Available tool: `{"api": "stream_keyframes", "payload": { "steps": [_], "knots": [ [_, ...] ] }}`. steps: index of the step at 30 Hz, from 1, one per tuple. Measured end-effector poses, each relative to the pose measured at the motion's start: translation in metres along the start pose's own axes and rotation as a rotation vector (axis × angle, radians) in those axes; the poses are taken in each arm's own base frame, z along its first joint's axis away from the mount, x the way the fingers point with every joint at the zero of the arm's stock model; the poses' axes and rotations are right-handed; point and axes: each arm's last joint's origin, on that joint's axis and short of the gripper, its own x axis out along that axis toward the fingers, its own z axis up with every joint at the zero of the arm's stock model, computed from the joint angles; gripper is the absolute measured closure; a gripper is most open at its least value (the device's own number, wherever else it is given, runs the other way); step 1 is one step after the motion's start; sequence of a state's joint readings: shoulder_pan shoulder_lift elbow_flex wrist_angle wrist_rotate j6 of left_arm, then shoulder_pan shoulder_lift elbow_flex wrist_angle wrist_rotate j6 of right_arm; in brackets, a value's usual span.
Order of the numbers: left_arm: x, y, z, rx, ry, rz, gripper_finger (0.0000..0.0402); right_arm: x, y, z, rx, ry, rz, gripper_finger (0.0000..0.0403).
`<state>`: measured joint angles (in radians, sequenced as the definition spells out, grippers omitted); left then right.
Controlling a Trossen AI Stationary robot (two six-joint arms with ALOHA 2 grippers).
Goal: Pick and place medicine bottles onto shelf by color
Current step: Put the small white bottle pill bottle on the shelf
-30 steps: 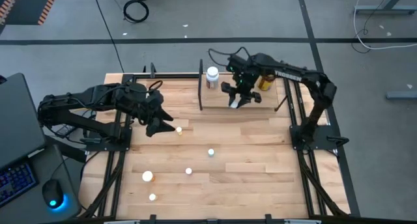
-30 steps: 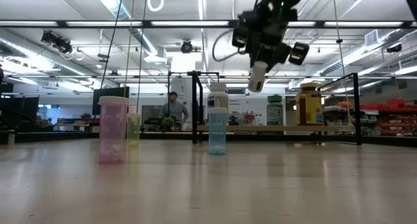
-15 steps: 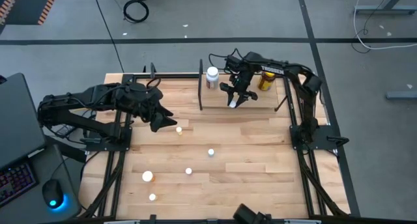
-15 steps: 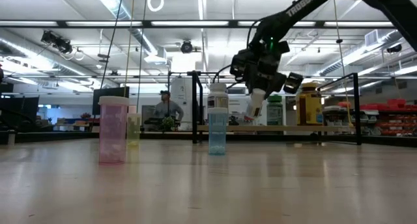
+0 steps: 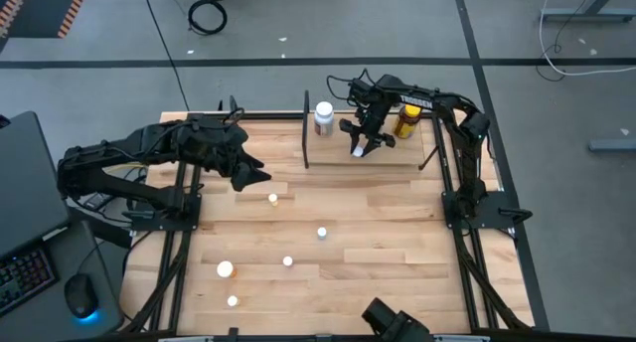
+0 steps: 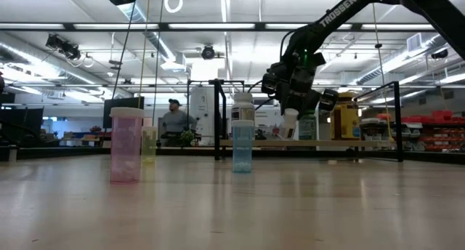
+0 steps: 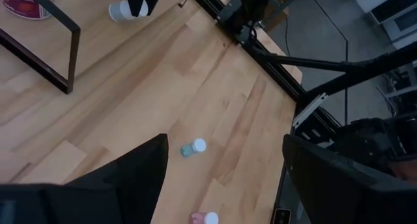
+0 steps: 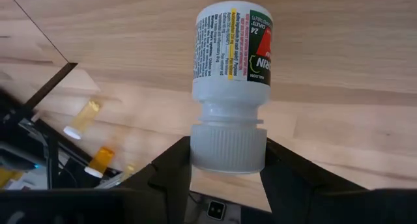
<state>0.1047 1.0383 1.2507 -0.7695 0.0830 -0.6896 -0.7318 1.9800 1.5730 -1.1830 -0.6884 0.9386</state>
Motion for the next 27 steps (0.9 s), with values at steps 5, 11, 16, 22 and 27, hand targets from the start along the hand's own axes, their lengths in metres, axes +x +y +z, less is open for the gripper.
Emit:
{"api": "stream_keyframes", "payload": {
  "steps": [5, 11, 16, 22, 27],
  "knots": [
    [0.0001, -0.0001, 0.0, -0.002, 0.002, -0.002, 0.0095, -0.0007, -0.0015, -0.0005, 0.017, 0.016, -0.003, 0.0234],
    [0.0, -0.0001, 0.0, -0.003, 0.001, -0.002, 0.0095, -0.0006, -0.0021, -0.0007, 0.017, 0.005, -0.016, 0.0227],
    [0.0001, -0.0001, 0.0, -0.005, 0.001, -0.002, 0.0095, 0.0009, -0.0012, -0.002, 0.008, 0.0, -0.025, 0.0207],
    [0.0001, -0.0001, 0.0, -0.006, 0.001, -0.002, 0.0095, 0.0033, 0.0004, -0.0045, 0.003, 0.004, -0.03, 0.02],
    [0.0001, -0.0002, -0.0001, -0.006, 0.004, -0.005, 0.0095, 0.0061, 0.0024, -0.0083, -0.028, 0.018, -0.03, 0.02]
  ]
}}
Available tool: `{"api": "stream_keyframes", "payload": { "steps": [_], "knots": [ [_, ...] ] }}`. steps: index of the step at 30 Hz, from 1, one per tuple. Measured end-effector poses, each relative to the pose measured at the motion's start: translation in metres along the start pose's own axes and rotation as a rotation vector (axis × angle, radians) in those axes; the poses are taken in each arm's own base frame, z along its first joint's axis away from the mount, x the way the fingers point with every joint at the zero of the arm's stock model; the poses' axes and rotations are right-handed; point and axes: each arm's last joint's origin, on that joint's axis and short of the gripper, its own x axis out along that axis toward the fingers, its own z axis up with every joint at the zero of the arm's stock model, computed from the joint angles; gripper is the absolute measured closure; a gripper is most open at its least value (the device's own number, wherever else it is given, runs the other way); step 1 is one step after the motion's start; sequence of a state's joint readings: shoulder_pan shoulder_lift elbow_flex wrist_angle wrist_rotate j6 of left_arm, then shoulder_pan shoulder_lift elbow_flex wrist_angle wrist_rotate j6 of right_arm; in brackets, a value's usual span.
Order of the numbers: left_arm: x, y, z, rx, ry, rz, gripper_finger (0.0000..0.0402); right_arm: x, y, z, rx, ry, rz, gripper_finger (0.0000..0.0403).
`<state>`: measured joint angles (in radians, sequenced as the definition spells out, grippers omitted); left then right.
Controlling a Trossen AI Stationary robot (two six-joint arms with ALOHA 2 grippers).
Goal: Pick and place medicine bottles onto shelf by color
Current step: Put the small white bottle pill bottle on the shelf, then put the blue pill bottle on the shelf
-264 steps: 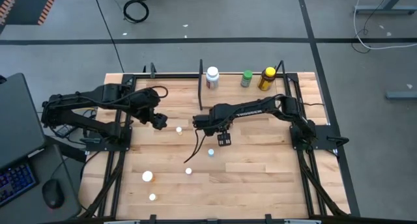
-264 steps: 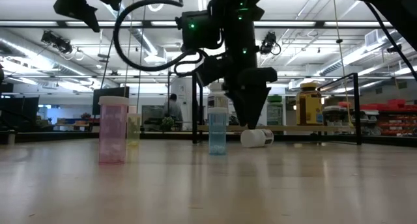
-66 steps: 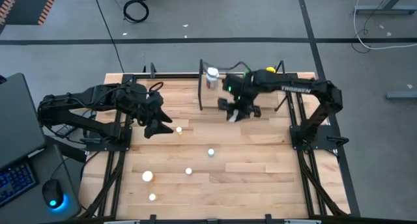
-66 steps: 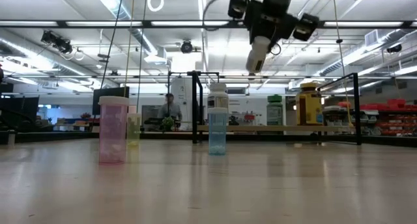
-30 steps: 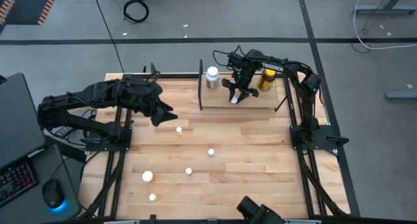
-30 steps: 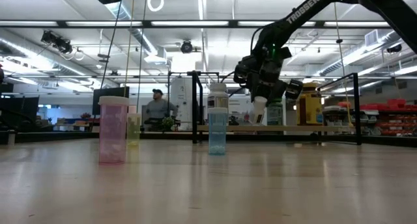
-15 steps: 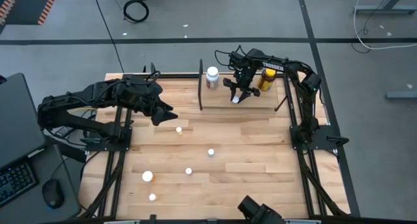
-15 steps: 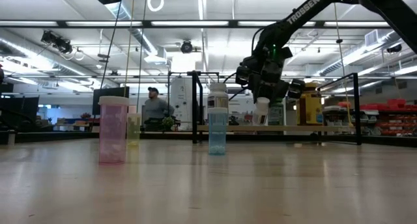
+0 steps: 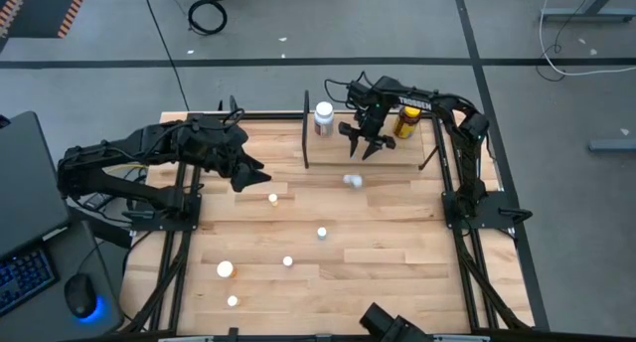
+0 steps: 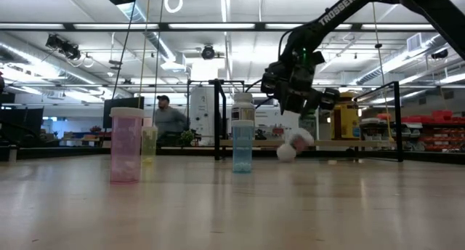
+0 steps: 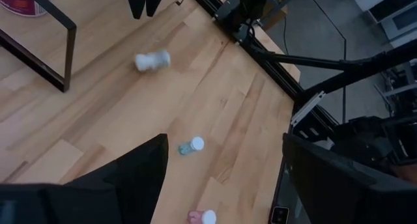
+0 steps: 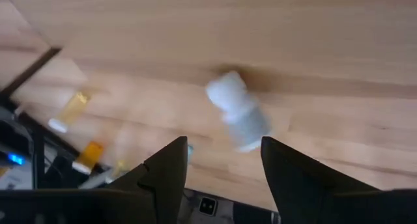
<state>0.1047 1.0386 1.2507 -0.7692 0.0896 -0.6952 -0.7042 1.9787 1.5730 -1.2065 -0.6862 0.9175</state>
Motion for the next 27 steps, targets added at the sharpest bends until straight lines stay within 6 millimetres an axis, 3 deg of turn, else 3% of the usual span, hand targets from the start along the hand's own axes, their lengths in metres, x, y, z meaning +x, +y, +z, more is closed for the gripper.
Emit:
{"api": "stream_keyframes", "payload": {
  "steps": [6, 12, 19, 24, 27],
  "knots": [
    [0.0, 0.0, 0.0, 0.001, 0.012, -0.015, 0.0095, -0.007, 0.005, -0.021, -0.134, -0.029, 0.005, 0.02],
    [0.0, 0.0, 0.0, 0.002, 0.013, -0.016, 0.0095, -0.026, 0.011, -0.063, -0.293, -0.198, -0.045, 0.02],
    [0.0, 0.0, 0.0, 0.028, 0.013, -0.016, 0.0095, -0.034, 0.015, -0.138, -0.794, -0.35, -0.137, 0.02],
    [0.0, 0.0, 0.0, -0.005, -0.005, 0.006, 0.0095, -0.017, 0.019, -0.186, -1.21, -0.323, -0.195, 0.02],
    [0.0, 0.002, 0.001, -0.061, -0.05, 0.058, 0.0095, -0.002, 0.024, -0.203, -1.349, -0.323, -0.219, 0.02]
  ]
}}
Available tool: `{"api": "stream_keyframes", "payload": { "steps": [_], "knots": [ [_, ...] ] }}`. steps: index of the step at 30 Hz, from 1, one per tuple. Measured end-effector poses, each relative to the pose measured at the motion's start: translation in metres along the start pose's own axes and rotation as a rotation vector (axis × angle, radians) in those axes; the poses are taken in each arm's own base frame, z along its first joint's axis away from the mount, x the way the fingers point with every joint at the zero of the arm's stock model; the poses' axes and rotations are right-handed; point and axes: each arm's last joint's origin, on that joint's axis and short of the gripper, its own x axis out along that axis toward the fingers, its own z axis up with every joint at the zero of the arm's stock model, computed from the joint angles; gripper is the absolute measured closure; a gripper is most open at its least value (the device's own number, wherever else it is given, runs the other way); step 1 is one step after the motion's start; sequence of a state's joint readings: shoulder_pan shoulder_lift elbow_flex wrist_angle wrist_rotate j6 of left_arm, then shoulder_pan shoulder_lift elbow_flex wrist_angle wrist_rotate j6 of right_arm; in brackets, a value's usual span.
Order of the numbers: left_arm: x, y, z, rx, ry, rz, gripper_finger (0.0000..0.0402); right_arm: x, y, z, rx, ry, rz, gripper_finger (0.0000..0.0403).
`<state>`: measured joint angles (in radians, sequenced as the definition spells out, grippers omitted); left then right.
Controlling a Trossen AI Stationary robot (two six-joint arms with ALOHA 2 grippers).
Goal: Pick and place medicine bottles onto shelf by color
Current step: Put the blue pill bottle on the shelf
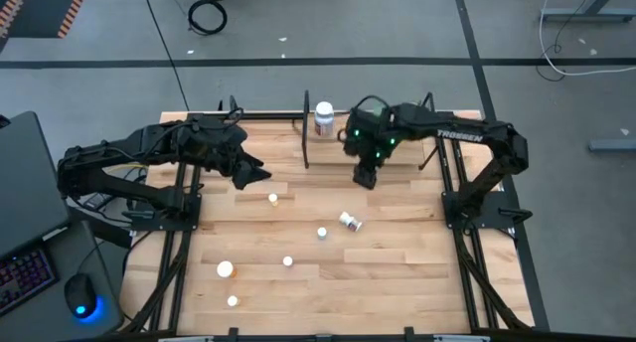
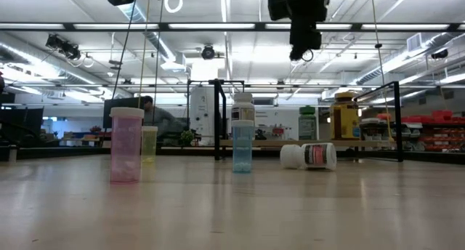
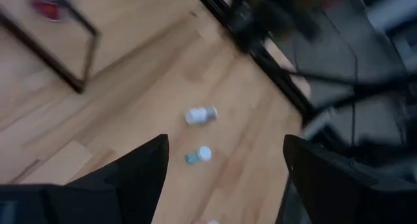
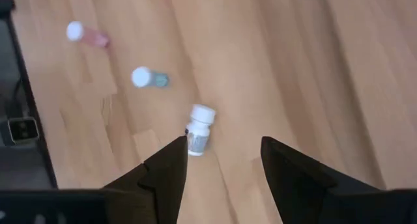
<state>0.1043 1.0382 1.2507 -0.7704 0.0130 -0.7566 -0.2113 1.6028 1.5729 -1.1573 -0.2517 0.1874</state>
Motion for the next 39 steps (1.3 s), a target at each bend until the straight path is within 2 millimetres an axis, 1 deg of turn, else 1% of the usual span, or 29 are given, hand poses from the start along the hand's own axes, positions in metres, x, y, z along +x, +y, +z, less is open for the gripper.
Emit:
{"api": "stream_keyframes", "payload": {
  "steps": [1, 3, 7, 12, 14, 17, 20, 25, 28, 35, 39],
  "knots": [
    [0.0, 0.001, 0.001, -0.032, -0.022, 0.023, 0.0095, 0.005, 0.005, 0.001, -0.011, 0.0, 0.004, 0.02],
    [0.0, 0.002, 0.002, -0.11, -0.066, 0.063, 0.0095, 0.016, 0.014, 0.004, 0.036, 0.01, 0.014, 0.02],
    [0.0, 0.002, 0.002, -0.224, -0.124, 0.104, 0.0095, 0.049, 0.02, 0.006, 0.156, 0.125, 0.02, 0.02],
    [0.0, 0.0, 0.0, -0.284, -0.137, 0.11, 0.0095, 0.1, 0.033, 0.004, 0.151, 0.289, 0.025, 0.02],
    [0.0, -0.002, -0.002, -0.317, -0.134, 0.1, 0.0095, 0.117, 0.038, 0.001, 0.153, 0.341, 0.026, 0.02],
    [0.0, -0.006, -0.005, -0.328, -0.118, 0.084, 0.0095, 0.137, 0.045, -0.003, 0.135, 0.379, -0.006, 0.02],
    [0.0, -0.009, -0.009, -0.333, -0.101, 0.069, 0.0095, 0.152, 0.049, 0.0, 0.157, 0.351, -0.021, 0.02],
    [0.0, -0.014, -0.014, -0.331, -0.077, 0.05, 0.0095, 0.163, 0.057, 0.014, 0.235, 0.211, 0.038, 0.02],
    [-0.001, -0.017, -0.017, -0.329, -0.061, 0.037, 0.0095, 0.167, 0.063, 0.016, 0.258, 0.18, 0.06, 0.02],
    [-0.002, -0.023, -0.024, -0.312, -0.031, 0.013, 0.0095, 0.168, 0.068, 0.009, 0.323, 0.217, 0.024, 0.02],
    [-0.002, -0.024, -0.025, -0.307, -0.026, 0.007, 0.0095, 0.169, 0.079, 0.006, 0.333, 0.229, 0.069, 0.02]
  ]
}}
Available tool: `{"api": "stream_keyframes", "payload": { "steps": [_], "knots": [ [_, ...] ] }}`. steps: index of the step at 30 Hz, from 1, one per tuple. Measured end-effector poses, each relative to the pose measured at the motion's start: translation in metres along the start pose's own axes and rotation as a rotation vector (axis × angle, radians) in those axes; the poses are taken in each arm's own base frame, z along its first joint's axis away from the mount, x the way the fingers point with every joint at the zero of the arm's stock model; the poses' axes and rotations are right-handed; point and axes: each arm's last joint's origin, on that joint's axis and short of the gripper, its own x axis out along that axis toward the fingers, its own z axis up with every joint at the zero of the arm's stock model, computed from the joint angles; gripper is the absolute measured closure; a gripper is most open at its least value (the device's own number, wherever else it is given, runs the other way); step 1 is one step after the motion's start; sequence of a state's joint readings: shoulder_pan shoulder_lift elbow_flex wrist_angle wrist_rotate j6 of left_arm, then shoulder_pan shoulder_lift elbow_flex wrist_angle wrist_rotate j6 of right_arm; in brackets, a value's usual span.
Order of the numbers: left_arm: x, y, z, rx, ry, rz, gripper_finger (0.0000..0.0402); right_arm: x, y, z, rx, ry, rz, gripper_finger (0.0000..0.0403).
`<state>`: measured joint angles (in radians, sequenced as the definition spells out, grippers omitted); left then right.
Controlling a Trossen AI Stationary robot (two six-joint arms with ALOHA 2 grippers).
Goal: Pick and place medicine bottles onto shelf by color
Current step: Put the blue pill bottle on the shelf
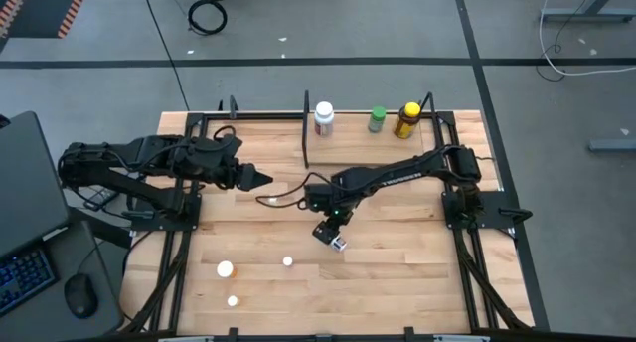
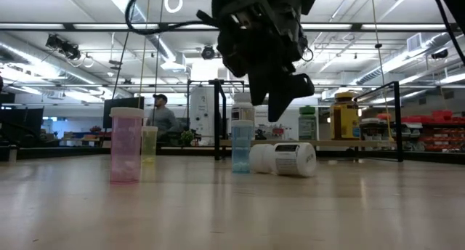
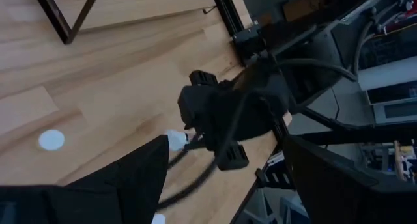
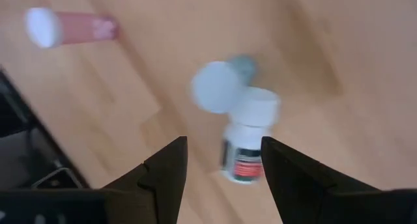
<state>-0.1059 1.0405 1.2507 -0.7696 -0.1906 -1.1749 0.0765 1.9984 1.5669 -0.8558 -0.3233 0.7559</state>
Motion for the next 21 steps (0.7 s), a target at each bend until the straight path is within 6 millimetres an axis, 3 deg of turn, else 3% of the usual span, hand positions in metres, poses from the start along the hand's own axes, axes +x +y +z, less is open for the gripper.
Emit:
{"api": "stream_keyframes", "payload": {
  "steps": [8, 17, 21],
  "knots": [
    [-0.001, -0.002, -0.006, 0.017, 0.025, -0.013, 0.0095, 0.005, 0.021, -0.012, -0.07, -0.063, 0.009, 0.02],
    [-0.001, -0.003, -0.006, 0.029, 0.026, -0.014, 0.0095, 0.01, 0.029, -0.021, -0.434, -0.123, -0.089, 0.0195],
    [-0.002, -0.003, -0.008, 0.037, 0.034, -0.019, 0.0095, 0.01, 0.029, -0.021, -0.517, -0.148, -0.137, 0.0177]
  ]
}}
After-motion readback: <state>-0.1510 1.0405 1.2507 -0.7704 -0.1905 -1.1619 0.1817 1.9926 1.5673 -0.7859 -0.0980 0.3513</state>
